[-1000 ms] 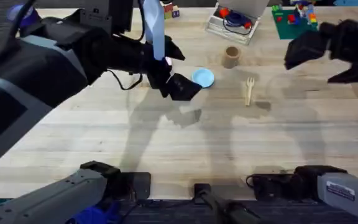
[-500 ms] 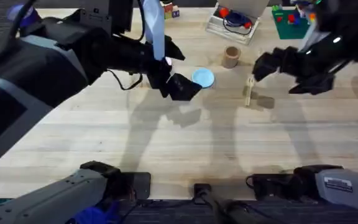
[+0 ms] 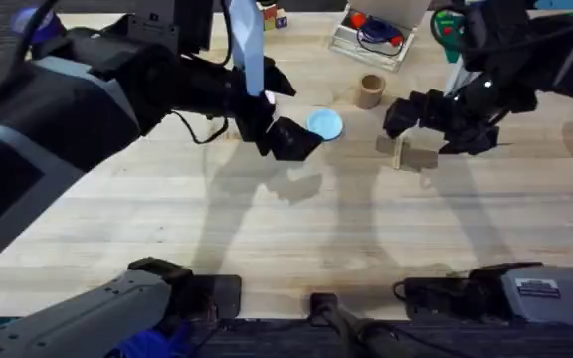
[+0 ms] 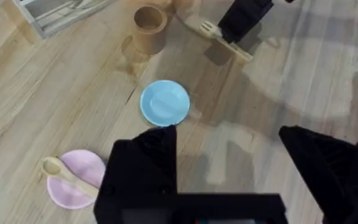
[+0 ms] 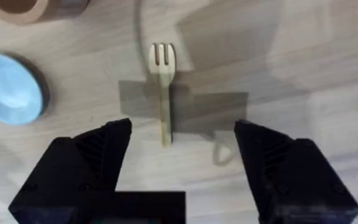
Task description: Pick up a utensil and set it on the pink plate, then put the other utensil in the container.
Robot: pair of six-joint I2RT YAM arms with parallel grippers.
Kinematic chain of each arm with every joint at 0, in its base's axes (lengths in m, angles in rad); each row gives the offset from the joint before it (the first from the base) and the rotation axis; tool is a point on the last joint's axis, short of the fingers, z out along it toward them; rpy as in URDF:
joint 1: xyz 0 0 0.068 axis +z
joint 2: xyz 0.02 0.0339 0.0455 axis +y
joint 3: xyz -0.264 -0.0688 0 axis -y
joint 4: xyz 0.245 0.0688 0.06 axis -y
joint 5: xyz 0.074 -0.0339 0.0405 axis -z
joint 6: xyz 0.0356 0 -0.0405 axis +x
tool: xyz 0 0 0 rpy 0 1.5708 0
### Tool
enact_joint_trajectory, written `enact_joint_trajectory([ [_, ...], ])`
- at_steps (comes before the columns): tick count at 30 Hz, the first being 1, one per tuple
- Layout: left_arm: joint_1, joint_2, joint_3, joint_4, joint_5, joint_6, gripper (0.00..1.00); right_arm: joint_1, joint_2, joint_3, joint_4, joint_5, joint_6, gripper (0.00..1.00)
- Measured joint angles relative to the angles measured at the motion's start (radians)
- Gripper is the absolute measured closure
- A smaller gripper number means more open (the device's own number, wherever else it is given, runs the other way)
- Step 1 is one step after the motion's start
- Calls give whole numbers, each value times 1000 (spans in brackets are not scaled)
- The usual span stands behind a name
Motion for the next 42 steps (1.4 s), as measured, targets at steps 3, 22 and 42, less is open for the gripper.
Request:
enact_joint_trajectory([
  [3, 0, 0, 0, 0, 0, 0, 7, 0, 24, 0, 25, 0, 0, 6],
  [22, 0, 0, 0, 0, 0, 0, 7, 0, 68, -1, 118, 0, 3, 7],
  [42, 0, 0, 0, 0, 0, 0, 8, 5, 161, 16, 107, 14, 18, 7],
])
